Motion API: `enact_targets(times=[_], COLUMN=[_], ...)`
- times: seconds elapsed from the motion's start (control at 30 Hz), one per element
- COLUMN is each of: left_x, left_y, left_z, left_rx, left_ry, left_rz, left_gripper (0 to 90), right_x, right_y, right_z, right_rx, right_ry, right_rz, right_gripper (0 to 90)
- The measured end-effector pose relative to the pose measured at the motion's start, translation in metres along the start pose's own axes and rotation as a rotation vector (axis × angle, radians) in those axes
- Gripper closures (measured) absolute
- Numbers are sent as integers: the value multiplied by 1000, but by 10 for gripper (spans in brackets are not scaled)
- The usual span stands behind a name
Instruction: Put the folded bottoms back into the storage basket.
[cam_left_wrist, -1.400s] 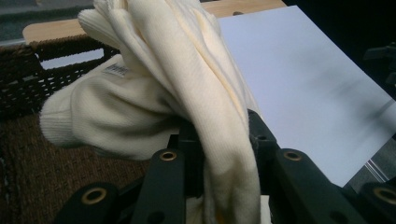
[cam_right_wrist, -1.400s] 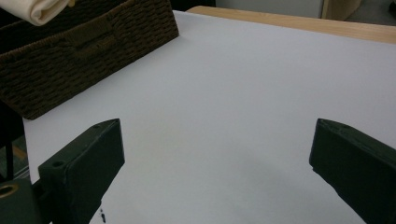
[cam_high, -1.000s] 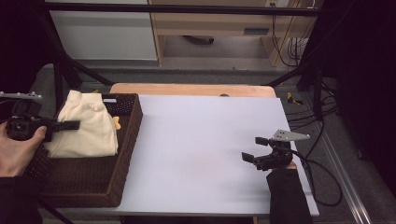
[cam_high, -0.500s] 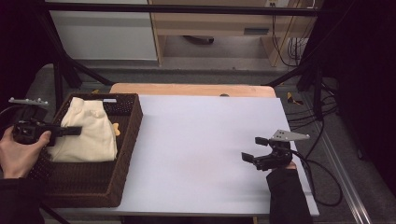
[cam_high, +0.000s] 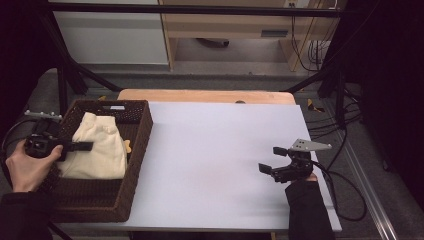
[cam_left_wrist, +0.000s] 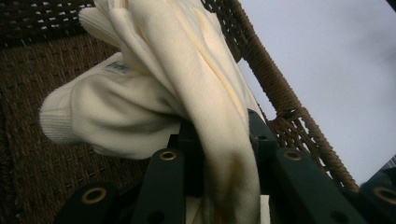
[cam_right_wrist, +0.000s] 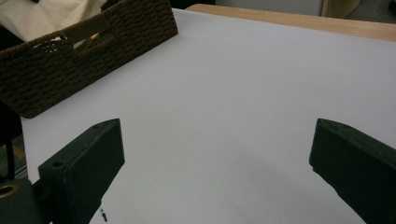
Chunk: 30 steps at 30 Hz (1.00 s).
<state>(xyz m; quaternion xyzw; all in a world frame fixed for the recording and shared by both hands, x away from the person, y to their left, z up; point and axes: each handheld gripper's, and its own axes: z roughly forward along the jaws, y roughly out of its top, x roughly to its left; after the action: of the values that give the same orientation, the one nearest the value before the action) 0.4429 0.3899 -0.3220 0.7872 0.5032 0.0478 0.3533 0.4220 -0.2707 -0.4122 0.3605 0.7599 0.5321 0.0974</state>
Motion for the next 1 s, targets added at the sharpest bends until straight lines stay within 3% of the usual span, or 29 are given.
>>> enact_targets(times=[0.57, 1.0], left_x=[5, 10], left_y=[-9, -15], left_z=[28, 44], left_rx=[51, 81], left_ry=[-16, 4], left_rz=[-1, -2], left_gripper=[723, 714], right_x=[0, 0], right_y=[0, 0], right_z=[0, 0], right_rx=[1, -1], right_ry=[1, -1], right_rz=[-2, 0], right_gripper=[34, 35])
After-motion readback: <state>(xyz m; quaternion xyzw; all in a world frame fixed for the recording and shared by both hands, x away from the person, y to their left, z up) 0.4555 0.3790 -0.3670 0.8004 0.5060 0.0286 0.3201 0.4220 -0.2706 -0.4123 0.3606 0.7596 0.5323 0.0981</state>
